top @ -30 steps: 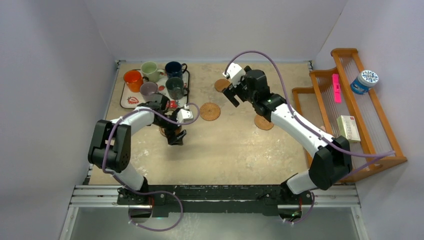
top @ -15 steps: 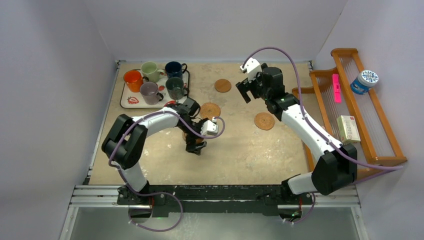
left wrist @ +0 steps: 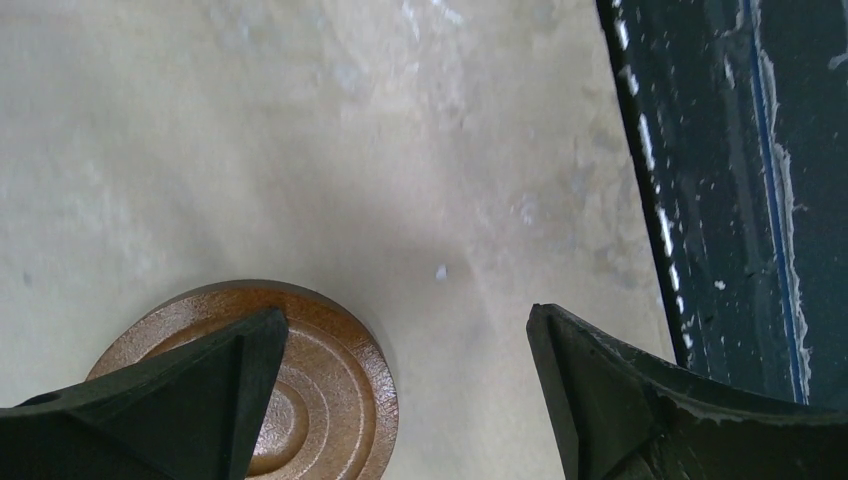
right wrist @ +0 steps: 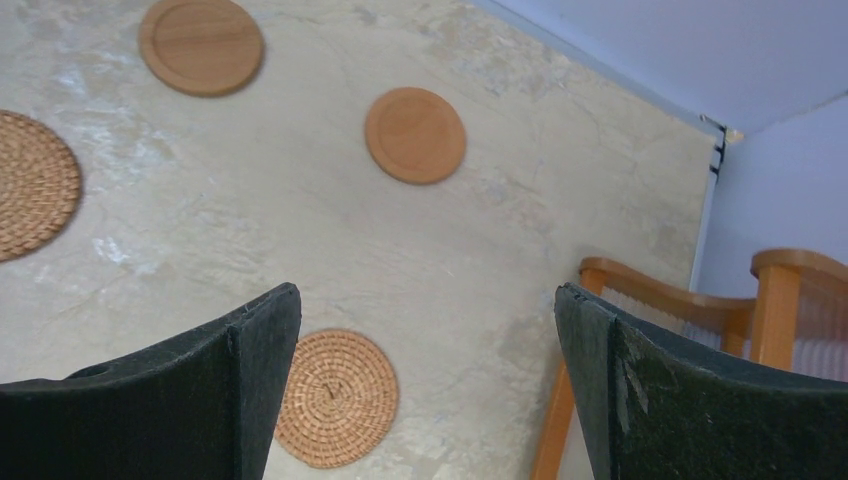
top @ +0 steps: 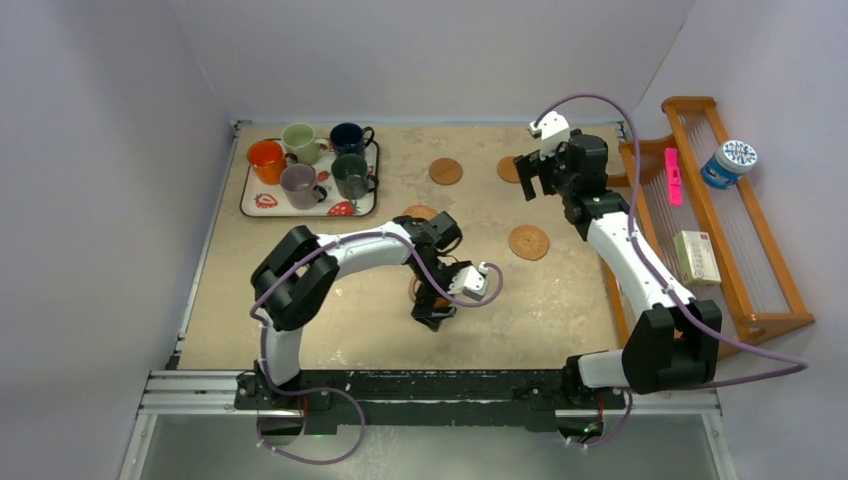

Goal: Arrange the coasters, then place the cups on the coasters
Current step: Move the coaster to the center of the board.

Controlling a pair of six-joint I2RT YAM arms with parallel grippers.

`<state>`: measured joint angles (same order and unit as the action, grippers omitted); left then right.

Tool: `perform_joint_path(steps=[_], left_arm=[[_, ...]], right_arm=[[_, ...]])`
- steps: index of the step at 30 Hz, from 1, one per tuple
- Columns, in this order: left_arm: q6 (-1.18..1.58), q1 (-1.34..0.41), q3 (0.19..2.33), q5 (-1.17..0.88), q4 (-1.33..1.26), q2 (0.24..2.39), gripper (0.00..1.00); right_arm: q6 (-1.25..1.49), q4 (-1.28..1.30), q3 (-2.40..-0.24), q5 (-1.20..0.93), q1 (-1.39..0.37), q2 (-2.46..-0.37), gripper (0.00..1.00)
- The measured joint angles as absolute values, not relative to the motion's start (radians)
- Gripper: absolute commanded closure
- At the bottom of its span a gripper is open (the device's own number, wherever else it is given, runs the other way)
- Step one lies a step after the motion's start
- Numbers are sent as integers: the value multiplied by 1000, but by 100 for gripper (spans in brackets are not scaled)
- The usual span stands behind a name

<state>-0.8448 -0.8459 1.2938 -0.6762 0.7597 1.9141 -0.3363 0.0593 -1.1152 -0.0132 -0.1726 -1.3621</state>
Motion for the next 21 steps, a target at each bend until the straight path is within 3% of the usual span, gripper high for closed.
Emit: perform_joint_path(steps=[9,21], left_arm=[[-793,-947,1512,-725,822,2069,0],[-538,-1017,1716,-720,745,2203,0]], right_arm=[[-308,34,-1061,-52,-29,-1370,1],[-291,-13,-1005,-46,-5,-1375,1]])
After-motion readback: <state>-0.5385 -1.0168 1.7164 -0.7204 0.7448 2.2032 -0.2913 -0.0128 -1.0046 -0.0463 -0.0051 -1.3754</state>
